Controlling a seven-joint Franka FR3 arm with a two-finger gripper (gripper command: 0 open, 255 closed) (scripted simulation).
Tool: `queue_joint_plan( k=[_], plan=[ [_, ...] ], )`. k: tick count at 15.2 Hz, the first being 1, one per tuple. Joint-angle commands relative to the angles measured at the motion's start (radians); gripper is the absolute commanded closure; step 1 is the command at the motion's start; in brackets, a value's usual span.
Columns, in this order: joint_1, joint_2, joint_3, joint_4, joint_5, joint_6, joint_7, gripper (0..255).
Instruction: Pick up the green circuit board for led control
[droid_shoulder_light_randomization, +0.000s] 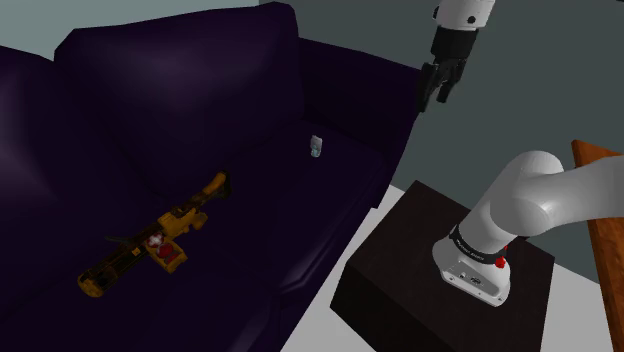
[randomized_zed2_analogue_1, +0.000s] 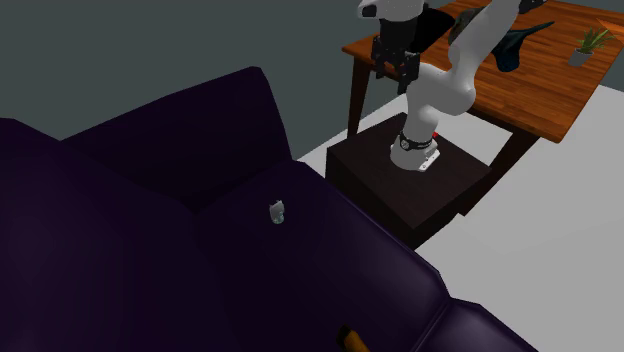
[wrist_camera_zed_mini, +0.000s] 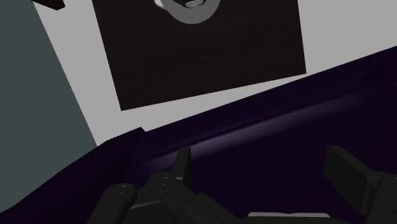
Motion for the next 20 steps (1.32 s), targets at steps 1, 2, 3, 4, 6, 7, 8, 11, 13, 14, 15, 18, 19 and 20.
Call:
queue_joint_plan(
  k=[1,2,3,4,6,7,8,11,13,14,15,18,19,20],
  plan=[
    [0.000,0.000,0.000,0.000,0.000,0.000,0.000,0],
    [-0.001,0.013,-0.004,-0.019,0.000,0.041,-0.006,0],
    [-0.002,0.028,-0.008,-0.037,0.000,0.081,-0.012,0],
    [-0.003,0.045,-0.011,-0.054,0.000,0.122,-0.018,0],
    [-0.004,0.083,-0.019,-0.082,0.002,0.205,-0.030,0],
    [-0.005,0.105,-0.023,-0.094,0.003,0.246,-0.036,0],
    [-0.005,0.128,-0.027,-0.105,0.005,0.287,-0.043,0],
    [-0.006,0.206,-0.038,-0.126,0.012,0.410,-0.063,0],
    [-0.005,0.265,-0.046,-0.132,0.018,0.490,-0.078,0],
    [-0.004,0.296,-0.050,-0.133,0.023,0.530,-0.085,0],
    [-0.003,0.328,-0.054,-0.132,0.027,0.568,-0.093,0],
    [0.002,0.431,-0.066,-0.119,0.045,0.680,-0.120,0],
    [0.004,0.467,-0.070,-0.112,0.053,0.716,-0.129,0],
    [0.006,0.503,-0.074,-0.103,0.061,0.750,-0.140,0]
  ],
)
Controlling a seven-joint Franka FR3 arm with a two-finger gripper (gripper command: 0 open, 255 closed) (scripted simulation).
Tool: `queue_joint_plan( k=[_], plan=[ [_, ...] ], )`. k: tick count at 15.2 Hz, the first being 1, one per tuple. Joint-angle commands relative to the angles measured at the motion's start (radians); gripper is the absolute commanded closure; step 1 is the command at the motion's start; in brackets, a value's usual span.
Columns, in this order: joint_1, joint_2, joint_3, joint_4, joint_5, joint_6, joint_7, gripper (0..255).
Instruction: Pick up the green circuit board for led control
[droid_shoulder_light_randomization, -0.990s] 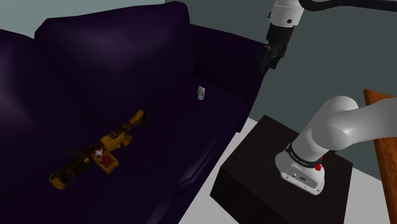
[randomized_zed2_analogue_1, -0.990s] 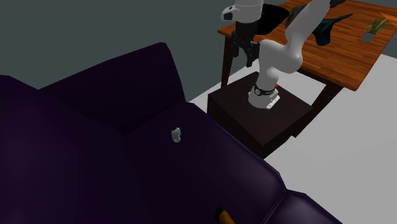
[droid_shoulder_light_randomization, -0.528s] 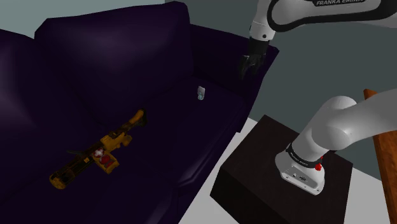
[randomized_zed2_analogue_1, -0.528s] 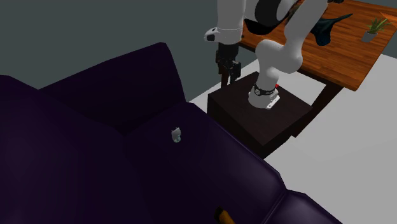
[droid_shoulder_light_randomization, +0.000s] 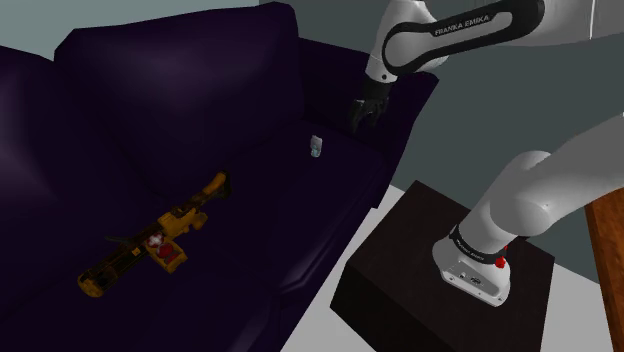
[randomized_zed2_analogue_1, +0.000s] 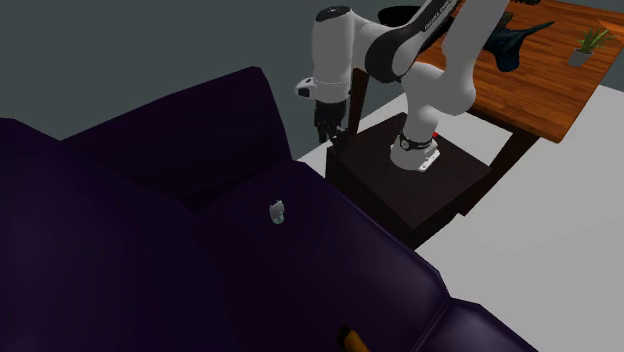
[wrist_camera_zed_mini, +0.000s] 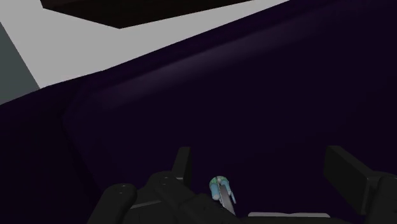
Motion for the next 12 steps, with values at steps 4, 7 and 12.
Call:
queue_joint_plan(
  k=[4,7,12],
  plan=[
    [0.010,0.191,-0.021,0.057,0.051,0.170,-0.062,0],
    [0.016,0.306,-0.029,0.113,0.095,0.248,-0.104,0],
    [0.014,0.498,-0.026,0.235,0.180,0.348,-0.180,0]
  ],
)
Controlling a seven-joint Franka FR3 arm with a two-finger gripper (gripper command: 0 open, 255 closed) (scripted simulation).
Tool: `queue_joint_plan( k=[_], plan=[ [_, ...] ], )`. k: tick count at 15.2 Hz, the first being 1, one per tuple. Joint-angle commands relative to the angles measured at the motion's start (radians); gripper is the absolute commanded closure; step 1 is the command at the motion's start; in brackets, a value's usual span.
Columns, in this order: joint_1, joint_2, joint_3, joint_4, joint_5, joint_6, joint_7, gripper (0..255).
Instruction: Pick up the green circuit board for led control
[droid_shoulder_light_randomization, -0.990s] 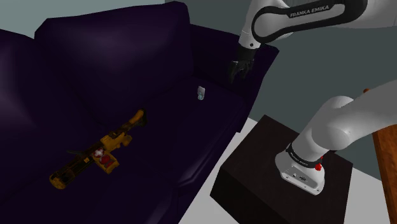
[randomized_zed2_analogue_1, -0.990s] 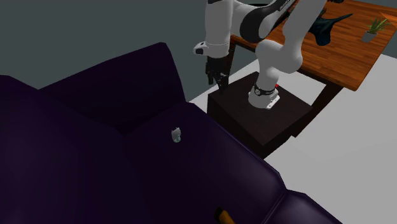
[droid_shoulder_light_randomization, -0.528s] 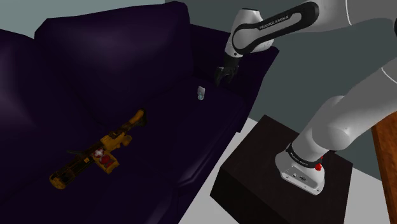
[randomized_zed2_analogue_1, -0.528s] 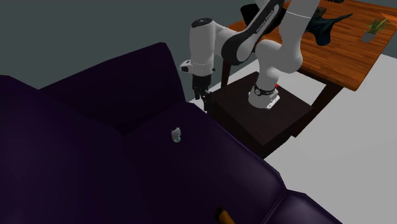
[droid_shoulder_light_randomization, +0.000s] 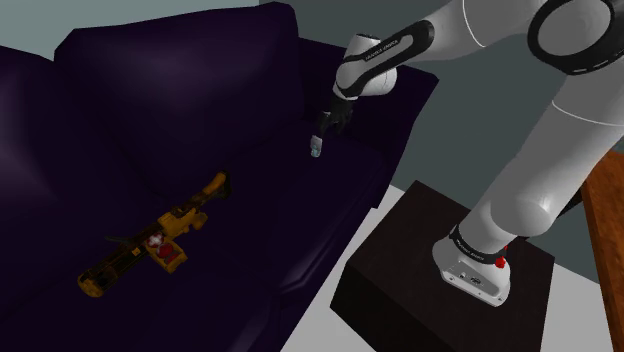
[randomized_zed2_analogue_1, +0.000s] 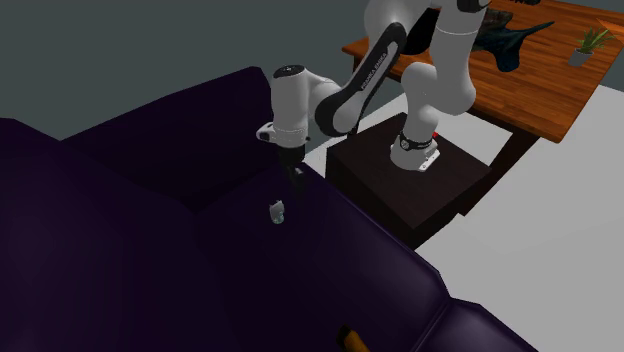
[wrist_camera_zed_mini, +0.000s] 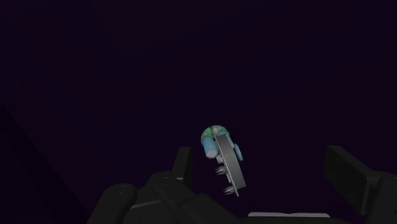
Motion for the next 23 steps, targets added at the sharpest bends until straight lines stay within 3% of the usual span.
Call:
queue_joint_plan(
  k=[1,5,14,15,23],
  plan=[
    [-0.006,0.073,0.003,0.052,0.035,0.033,-0.034,0],
    [-0.021,0.198,0.019,0.156,0.085,0.073,-0.078,0],
    [-0.033,0.273,0.039,0.150,0.126,0.152,-0.120,0],
    [-0.033,0.274,0.039,0.149,0.127,0.153,-0.121,255],
    [-0.033,0.273,0.040,0.148,0.127,0.154,-0.121,255]
  ],
)
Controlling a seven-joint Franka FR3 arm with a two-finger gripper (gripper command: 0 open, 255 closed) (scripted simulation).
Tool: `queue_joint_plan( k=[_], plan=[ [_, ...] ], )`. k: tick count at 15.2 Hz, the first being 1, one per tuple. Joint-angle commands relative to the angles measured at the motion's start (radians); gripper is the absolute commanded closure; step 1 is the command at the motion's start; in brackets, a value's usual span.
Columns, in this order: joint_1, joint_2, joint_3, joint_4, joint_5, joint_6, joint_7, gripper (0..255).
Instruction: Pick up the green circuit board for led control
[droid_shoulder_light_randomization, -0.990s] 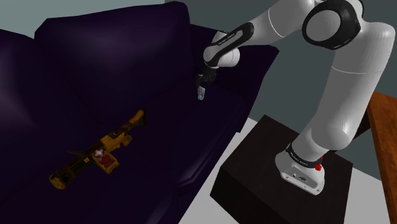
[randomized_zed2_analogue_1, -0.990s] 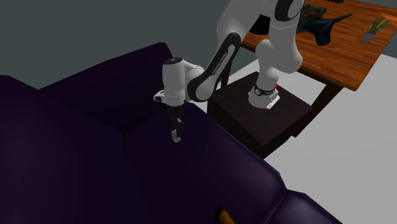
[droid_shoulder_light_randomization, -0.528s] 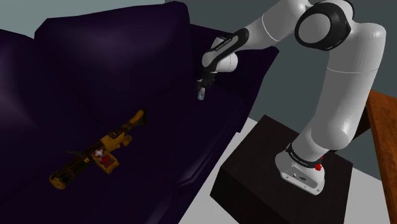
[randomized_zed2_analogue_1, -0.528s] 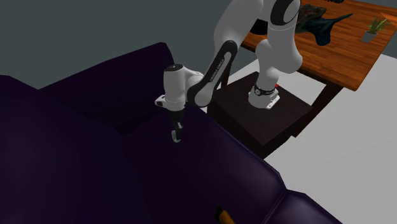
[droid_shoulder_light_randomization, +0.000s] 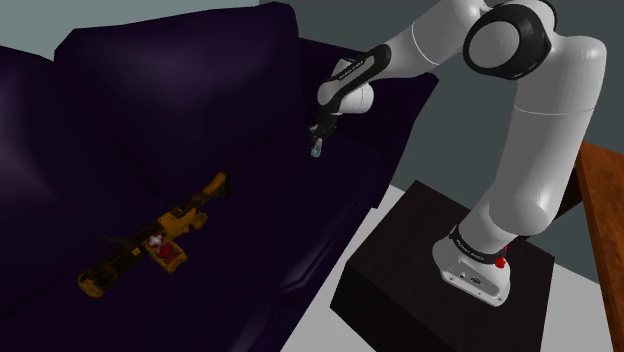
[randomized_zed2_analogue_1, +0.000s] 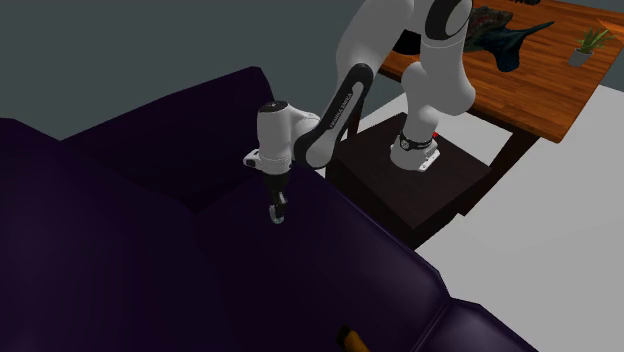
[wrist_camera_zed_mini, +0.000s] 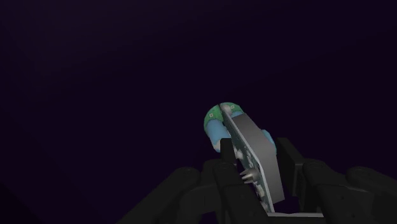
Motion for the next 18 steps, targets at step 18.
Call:
queue_joint_plan(
  k=[18],
  plan=[
    [0.019,-0.142,-0.035,0.027,-0.080,-0.164,0.083,255]
  ],
)
